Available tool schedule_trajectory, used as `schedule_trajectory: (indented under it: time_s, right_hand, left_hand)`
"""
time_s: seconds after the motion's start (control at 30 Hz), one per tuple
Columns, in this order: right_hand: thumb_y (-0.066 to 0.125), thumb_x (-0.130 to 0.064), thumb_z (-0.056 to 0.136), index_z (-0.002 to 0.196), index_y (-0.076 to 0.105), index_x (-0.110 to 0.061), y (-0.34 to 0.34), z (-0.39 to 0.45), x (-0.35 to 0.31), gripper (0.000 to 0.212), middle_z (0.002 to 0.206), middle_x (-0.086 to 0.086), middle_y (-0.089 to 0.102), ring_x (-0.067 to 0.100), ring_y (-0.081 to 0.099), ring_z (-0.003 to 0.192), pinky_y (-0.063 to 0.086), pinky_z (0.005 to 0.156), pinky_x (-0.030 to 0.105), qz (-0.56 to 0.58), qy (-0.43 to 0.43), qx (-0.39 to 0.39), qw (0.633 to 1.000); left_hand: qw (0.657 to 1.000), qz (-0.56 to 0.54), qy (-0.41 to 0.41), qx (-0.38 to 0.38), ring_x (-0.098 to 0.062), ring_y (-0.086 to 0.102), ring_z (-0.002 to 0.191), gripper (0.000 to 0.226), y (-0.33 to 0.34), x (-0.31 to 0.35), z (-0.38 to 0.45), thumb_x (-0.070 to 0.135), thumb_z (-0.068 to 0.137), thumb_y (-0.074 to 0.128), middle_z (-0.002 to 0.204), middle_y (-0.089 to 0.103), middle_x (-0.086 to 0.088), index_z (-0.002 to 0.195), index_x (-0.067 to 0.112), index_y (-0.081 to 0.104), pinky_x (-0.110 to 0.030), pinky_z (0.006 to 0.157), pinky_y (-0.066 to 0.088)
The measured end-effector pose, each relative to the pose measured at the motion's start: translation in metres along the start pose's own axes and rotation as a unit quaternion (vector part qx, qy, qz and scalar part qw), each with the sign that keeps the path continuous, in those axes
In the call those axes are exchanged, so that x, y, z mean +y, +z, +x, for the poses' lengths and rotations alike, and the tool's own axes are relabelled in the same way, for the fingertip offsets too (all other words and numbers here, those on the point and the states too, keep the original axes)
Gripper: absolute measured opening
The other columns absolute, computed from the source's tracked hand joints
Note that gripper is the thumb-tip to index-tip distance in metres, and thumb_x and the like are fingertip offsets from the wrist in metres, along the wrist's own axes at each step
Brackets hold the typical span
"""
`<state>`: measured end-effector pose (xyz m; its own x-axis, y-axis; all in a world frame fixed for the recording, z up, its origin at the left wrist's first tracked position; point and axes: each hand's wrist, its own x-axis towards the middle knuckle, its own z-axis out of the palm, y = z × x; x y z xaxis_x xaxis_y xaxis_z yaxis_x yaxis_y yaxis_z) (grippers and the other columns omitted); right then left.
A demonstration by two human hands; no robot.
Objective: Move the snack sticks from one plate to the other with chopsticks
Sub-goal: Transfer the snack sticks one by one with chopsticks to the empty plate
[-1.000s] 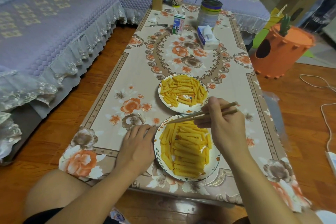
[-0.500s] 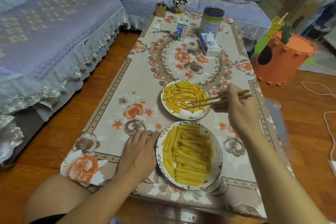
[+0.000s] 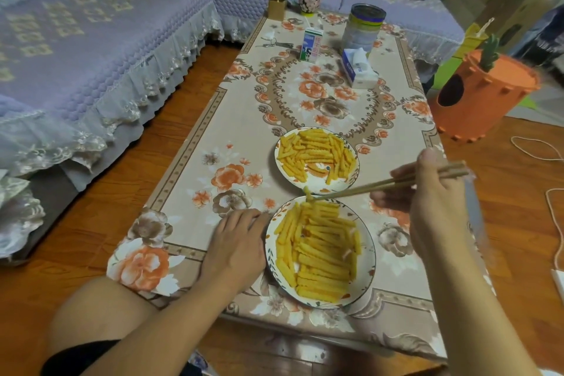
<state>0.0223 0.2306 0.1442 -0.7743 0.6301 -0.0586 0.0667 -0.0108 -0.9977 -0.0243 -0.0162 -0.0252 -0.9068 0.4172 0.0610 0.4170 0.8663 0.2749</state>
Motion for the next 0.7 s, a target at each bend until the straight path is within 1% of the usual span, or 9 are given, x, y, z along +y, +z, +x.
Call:
schedule_trajectory:
  time_s: [0.1, 0.17, 0.27, 0.37, 0.43, 0.5, 0.6, 0.7]
  right_hand:
    - [0.038, -0.039, 0.109, 0.082, 0.060, 0.000, -0.005, -0.033, 0.009, 0.052, 0.057, 0.019, 0.068, 0.028, 0.068, 0.047, 0.061, 0.049, 0.034, 0.007, 0.047, -0.019, 0.999]
    - [0.040, -0.039, 0.108, 0.083, 0.061, 0.002, -0.005, -0.052, 0.018, 0.053, 0.061, 0.024, 0.068, 0.033, 0.070, 0.051, 0.062, 0.050, 0.036, -0.011, 0.051, -0.026, 0.998]
    - [0.046, -0.039, 0.105, 0.083, 0.064, 0.003, -0.003, -0.071, 0.026, 0.051, 0.065, 0.026, 0.068, 0.038, 0.071, 0.055, 0.063, 0.052, 0.042, -0.041, 0.025, -0.036, 0.998]
    - [0.051, -0.050, 0.091, 0.082, 0.067, -0.002, -0.002, -0.083, 0.028, 0.052, 0.063, 0.021, 0.069, 0.035, 0.072, 0.054, 0.062, 0.053, 0.045, -0.069, -0.004, -0.039, 0.997]
    - [0.051, -0.053, 0.089, 0.082, 0.068, -0.005, -0.005, -0.088, 0.029, 0.051, 0.063, 0.019, 0.070, 0.034, 0.072, 0.054, 0.062, 0.053, 0.046, -0.072, -0.022, -0.037, 0.996]
    - [0.050, -0.050, 0.092, 0.081, 0.067, -0.005, -0.009, -0.092, 0.028, 0.049, 0.063, 0.019, 0.070, 0.033, 0.072, 0.053, 0.061, 0.051, 0.042, -0.063, -0.045, -0.024, 0.997]
    - [0.048, -0.039, 0.100, 0.082, 0.067, -0.003, -0.015, -0.089, 0.025, 0.044, 0.064, 0.018, 0.069, 0.030, 0.072, 0.053, 0.060, 0.050, 0.035, -0.051, -0.085, -0.002, 0.995]
    - [0.046, -0.028, 0.108, 0.084, 0.066, -0.005, -0.025, -0.071, 0.019, 0.039, 0.071, 0.021, 0.070, 0.031, 0.073, 0.058, 0.061, 0.053, 0.036, -0.056, -0.124, 0.019, 0.991]
  left_hand:
    - [1.000, 0.002, -0.002, -0.002, -0.019, 0.047, 0.124, 0.049, 0.000, 0.000, 0.000, 0.035, 0.094, 0.031, 0.133, 0.055, 0.007, 0.139, 0.031, 0.051, -0.041, 0.105, 0.043]
    - [1.000, 0.005, -0.002, -0.005, -0.019, 0.046, 0.124, 0.051, 0.000, 0.000, 0.000, 0.036, 0.094, 0.029, 0.133, 0.055, 0.007, 0.140, 0.031, 0.051, -0.040, 0.106, 0.041]
    - [1.000, 0.007, -0.002, -0.009, -0.018, 0.043, 0.126, 0.053, -0.002, 0.002, 0.000, 0.039, 0.095, 0.024, 0.136, 0.052, 0.008, 0.142, 0.033, 0.048, -0.038, 0.107, 0.038]
    - [1.000, 0.004, -0.005, -0.011, -0.019, 0.043, 0.127, 0.053, -0.001, 0.001, 0.001, 0.039, 0.096, 0.024, 0.136, 0.051, 0.008, 0.143, 0.032, 0.047, -0.038, 0.106, 0.038]
    - [1.000, 0.006, -0.005, -0.008, -0.020, 0.043, 0.126, 0.051, 0.002, 0.000, 0.000, 0.037, 0.097, 0.026, 0.135, 0.052, 0.007, 0.143, 0.031, 0.048, -0.039, 0.106, 0.038]
    - [1.000, 0.007, -0.003, -0.001, -0.020, 0.044, 0.125, 0.050, 0.004, -0.001, -0.001, 0.036, 0.097, 0.027, 0.134, 0.052, 0.007, 0.142, 0.030, 0.049, -0.039, 0.105, 0.038]
    - [1.000, 0.009, 0.005, 0.005, -0.020, 0.044, 0.124, 0.053, 0.005, -0.001, -0.001, 0.038, 0.097, 0.023, 0.133, 0.053, 0.007, 0.142, 0.030, 0.049, -0.040, 0.106, 0.039]
    - [1.000, 0.014, 0.007, 0.009, -0.021, 0.044, 0.125, 0.057, 0.005, -0.001, 0.000, 0.040, 0.096, 0.019, 0.133, 0.054, 0.006, 0.142, 0.029, 0.051, -0.041, 0.106, 0.039]
